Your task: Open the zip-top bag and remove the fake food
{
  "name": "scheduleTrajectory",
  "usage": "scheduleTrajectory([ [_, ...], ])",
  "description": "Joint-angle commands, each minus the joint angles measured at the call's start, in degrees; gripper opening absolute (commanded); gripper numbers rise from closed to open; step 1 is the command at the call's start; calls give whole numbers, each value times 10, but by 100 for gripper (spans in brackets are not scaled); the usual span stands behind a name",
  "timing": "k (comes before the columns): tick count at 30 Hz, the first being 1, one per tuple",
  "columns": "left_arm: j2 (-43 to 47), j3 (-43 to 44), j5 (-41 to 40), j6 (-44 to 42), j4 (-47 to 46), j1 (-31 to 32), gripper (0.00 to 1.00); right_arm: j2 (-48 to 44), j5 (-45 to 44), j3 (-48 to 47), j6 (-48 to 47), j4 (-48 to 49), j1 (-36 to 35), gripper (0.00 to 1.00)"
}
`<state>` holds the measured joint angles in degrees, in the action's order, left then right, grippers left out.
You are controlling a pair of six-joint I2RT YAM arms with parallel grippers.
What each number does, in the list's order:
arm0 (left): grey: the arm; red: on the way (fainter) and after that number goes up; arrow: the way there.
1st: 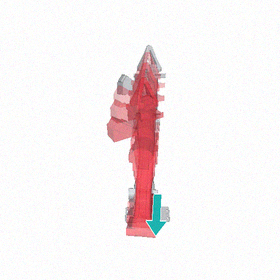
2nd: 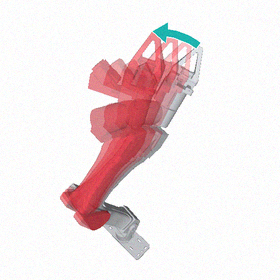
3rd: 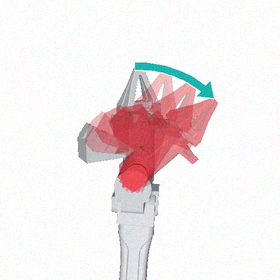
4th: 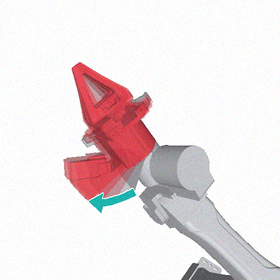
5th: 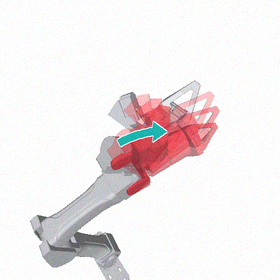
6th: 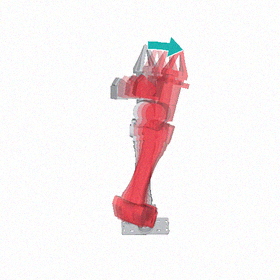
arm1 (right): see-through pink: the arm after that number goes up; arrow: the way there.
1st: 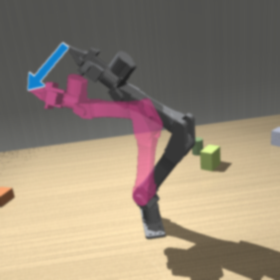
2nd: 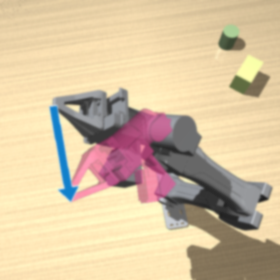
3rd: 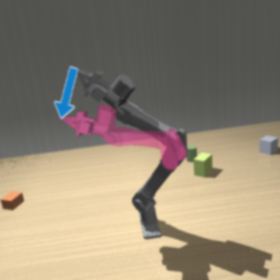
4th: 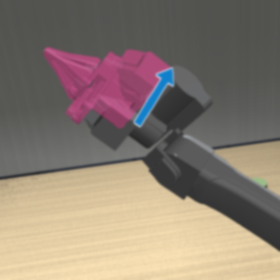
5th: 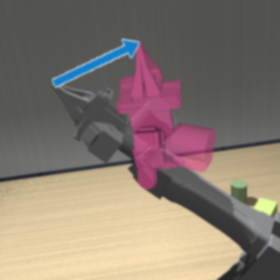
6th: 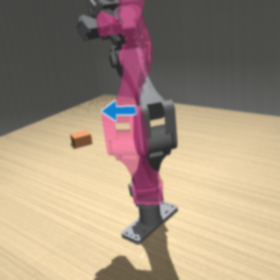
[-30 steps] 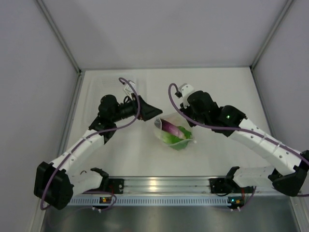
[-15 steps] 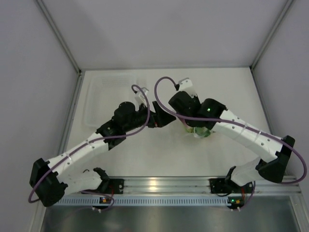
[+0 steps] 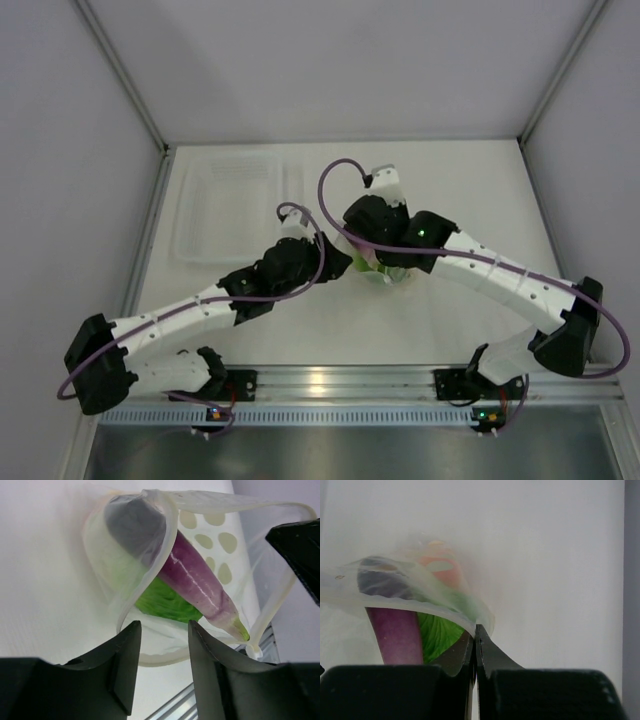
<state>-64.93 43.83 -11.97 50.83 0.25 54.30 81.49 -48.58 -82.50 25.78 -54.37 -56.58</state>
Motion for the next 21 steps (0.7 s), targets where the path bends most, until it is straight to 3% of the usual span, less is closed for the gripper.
scheduleTrajectory([
  [1, -15, -18, -37, -2, -4, 1, 51, -24, -32, 14, 19, 44, -7, 0],
  [10, -70, -28, -98, 1, 53, -5, 51, -48, -37, 42, 22, 59, -9, 0],
  [14, -64, -21, -47, 5, 47, -13, 52, -35, -30, 53, 29, 66, -18, 0],
  [21, 10, -23, -35, 2, 44, -13, 52, -17, -33, 72, 42, 91, -31, 0],
])
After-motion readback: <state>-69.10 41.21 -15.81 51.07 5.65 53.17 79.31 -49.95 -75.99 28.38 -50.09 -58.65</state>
